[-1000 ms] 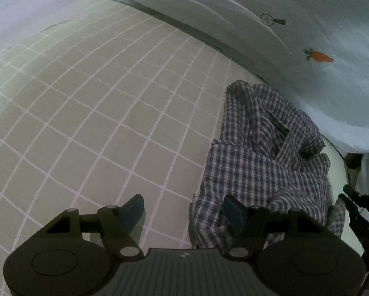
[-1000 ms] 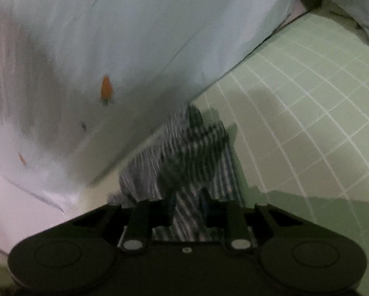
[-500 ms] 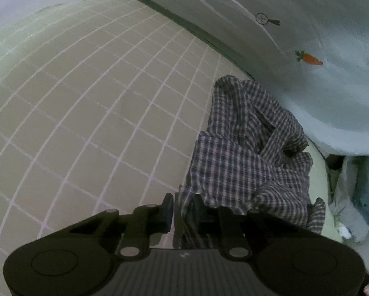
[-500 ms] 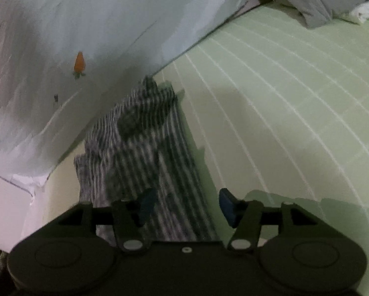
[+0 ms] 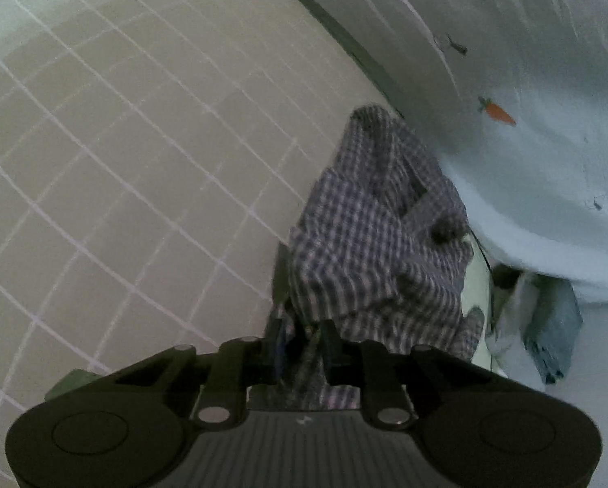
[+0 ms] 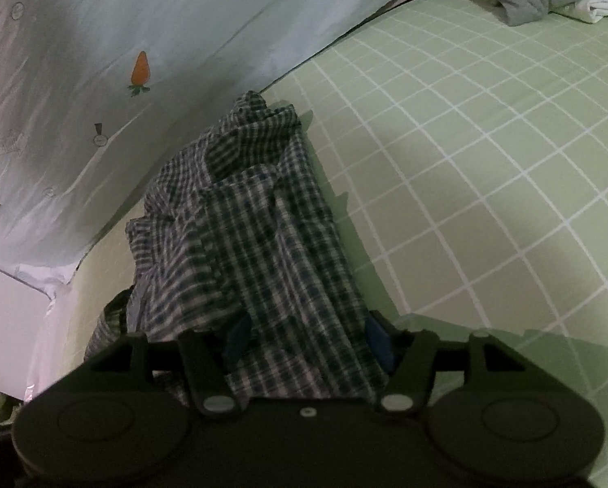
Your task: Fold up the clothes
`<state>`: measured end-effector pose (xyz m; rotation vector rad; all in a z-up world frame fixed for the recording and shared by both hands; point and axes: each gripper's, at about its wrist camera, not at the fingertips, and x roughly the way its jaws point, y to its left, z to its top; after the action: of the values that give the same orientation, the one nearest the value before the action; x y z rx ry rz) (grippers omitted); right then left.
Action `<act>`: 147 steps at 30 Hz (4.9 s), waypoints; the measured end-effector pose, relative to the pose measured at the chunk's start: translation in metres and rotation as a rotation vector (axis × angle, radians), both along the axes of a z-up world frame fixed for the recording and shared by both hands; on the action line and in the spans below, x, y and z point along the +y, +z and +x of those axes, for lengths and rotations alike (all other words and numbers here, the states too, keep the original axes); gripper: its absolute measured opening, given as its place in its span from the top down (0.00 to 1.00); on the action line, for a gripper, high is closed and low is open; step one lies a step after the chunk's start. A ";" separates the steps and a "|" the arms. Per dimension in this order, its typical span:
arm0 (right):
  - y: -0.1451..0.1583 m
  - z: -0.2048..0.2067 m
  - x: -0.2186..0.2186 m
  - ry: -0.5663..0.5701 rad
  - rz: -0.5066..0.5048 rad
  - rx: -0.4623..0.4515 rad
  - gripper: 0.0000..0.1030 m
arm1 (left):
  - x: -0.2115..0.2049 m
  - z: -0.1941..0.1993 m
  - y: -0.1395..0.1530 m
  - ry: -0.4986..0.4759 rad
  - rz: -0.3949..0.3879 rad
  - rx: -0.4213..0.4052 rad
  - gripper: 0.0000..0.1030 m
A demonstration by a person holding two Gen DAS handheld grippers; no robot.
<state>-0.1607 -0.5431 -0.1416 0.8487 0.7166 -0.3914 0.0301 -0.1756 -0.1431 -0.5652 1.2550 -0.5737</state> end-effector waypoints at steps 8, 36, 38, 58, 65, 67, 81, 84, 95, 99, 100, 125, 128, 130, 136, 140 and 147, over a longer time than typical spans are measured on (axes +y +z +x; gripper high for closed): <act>-0.001 0.004 0.013 0.045 -0.043 0.039 0.32 | -0.027 0.004 -0.013 -0.067 0.012 0.008 0.78; -0.004 0.014 0.043 0.162 -0.309 0.198 0.30 | -0.015 0.085 0.006 0.067 -0.047 -0.046 0.66; -0.003 0.013 0.040 0.130 -0.291 0.200 0.29 | -0.009 0.073 0.007 0.049 -0.026 -0.040 0.56; 0.042 0.024 0.085 0.174 -0.270 0.051 0.30 | -0.024 0.016 -0.015 -0.023 -0.034 0.076 0.94; 0.026 0.036 0.119 0.217 -0.263 0.085 0.30 | -0.028 0.013 -0.013 -0.058 -0.034 0.083 0.94; 0.021 0.041 0.128 0.214 -0.283 0.110 0.36 | -0.026 0.017 -0.012 -0.067 -0.039 0.084 0.93; -0.008 0.051 0.149 0.127 -0.347 0.131 0.61 | -0.027 0.080 -0.037 -0.146 -0.132 0.137 0.87; -0.009 0.053 0.151 0.114 -0.351 0.139 0.61 | -0.026 0.094 -0.038 -0.145 -0.133 0.114 0.87; -0.010 0.055 0.157 0.087 -0.359 0.160 0.60 | -0.031 0.135 -0.051 -0.164 -0.178 0.122 0.88; -0.010 0.053 0.154 0.082 -0.347 0.157 0.60 | -0.026 0.145 -0.054 -0.122 -0.195 0.127 0.97; -0.010 0.054 0.154 0.081 -0.347 0.162 0.60 | -0.024 0.148 -0.053 -0.111 -0.198 0.129 0.97; 0.017 -0.024 0.100 -0.373 -0.297 0.175 0.19 | -0.014 0.076 -0.020 -0.396 -0.038 0.039 0.44; 0.002 -0.020 0.088 -0.300 -0.234 0.169 0.66 | -0.021 0.066 -0.020 -0.453 -0.008 0.022 0.50; 0.003 -0.024 0.091 -0.268 -0.257 0.181 0.93 | -0.028 0.058 -0.021 -0.480 0.019 0.003 0.83; 0.008 -0.036 0.101 -0.176 -0.338 0.221 0.95 | -0.024 0.038 -0.014 -0.470 0.072 -0.037 0.94; 0.016 -0.040 0.111 -0.105 -0.425 0.232 0.68 | -0.018 0.029 -0.006 -0.402 0.119 -0.070 0.81; 0.033 0.001 0.120 0.157 -0.553 0.155 0.63 | -0.010 0.026 0.006 -0.269 0.155 -0.090 0.68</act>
<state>-0.1598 -0.4228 -0.1088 0.2400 0.7620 -0.4873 0.0563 -0.1860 -0.1366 -0.2395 1.2862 -0.7106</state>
